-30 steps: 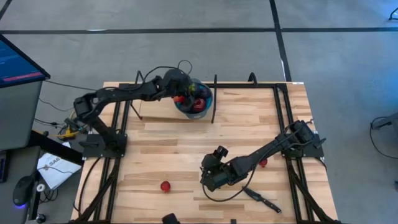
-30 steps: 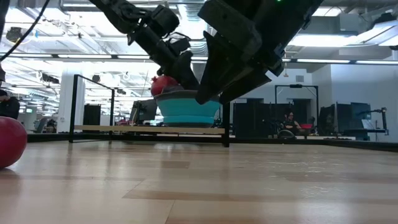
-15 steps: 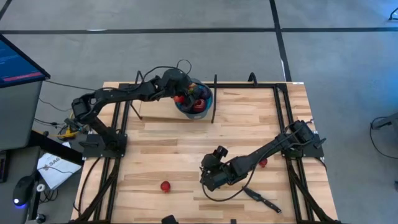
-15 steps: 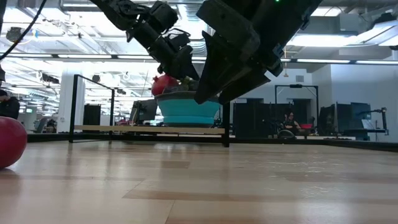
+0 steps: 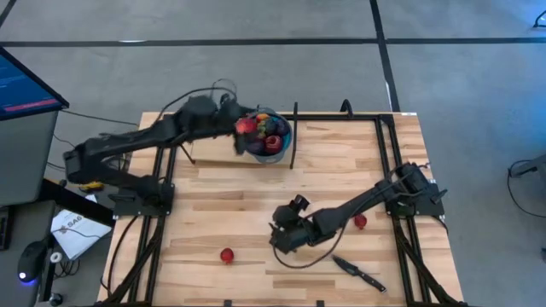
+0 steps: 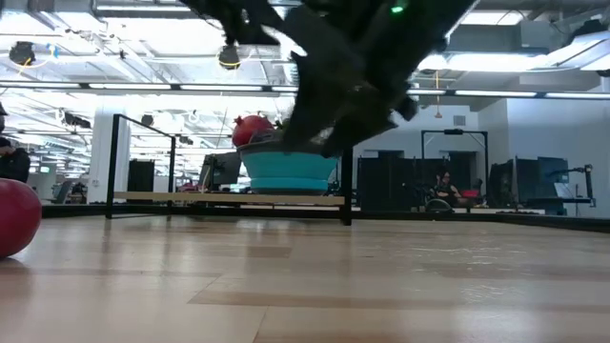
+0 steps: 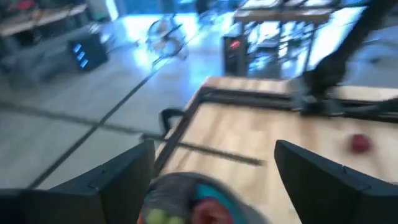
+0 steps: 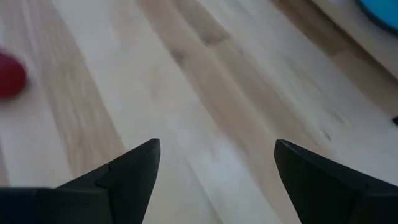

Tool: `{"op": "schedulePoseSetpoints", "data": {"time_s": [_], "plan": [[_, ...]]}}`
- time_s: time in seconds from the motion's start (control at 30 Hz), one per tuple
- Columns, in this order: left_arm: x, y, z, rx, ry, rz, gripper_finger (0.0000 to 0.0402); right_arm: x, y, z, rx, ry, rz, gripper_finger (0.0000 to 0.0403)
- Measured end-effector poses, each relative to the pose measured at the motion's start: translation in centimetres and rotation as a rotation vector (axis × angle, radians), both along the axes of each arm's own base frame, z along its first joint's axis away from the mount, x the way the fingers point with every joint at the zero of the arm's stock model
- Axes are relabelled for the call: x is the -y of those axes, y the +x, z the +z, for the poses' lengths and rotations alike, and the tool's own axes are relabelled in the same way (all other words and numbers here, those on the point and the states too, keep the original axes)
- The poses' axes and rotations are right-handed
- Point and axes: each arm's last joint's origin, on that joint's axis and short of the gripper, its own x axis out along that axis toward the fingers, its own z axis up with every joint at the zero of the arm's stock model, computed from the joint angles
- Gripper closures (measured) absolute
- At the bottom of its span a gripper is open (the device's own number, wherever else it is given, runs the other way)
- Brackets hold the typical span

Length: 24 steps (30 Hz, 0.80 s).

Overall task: Pick & Place Fruit
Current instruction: Put the left red pomegranate into the blue strainer bowl on the shelf

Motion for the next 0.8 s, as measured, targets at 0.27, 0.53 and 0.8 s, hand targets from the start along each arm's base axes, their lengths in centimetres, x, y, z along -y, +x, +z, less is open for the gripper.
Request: {"op": "schedulePoseSetpoints", "data": {"time_s": [0.27,0.53,0.8], "plan": [[8.4,-5.9,-1.8,0.049,-0.003,-0.286,0.0102,1.8,3.6,1.8,0.165,0.102,0.334,0.0092],[14.2,-10.2,-7.7,0.009,-0.145,-0.381,0.0117,1.0,4.8,3.8,0.307,-0.116,0.738,0.0092],[17.8,-12.0,-12.9,-0.067,-0.314,-0.291,0.0134,-0.3,4.5,3.8,0.325,-0.119,0.796,0.0092]]}}
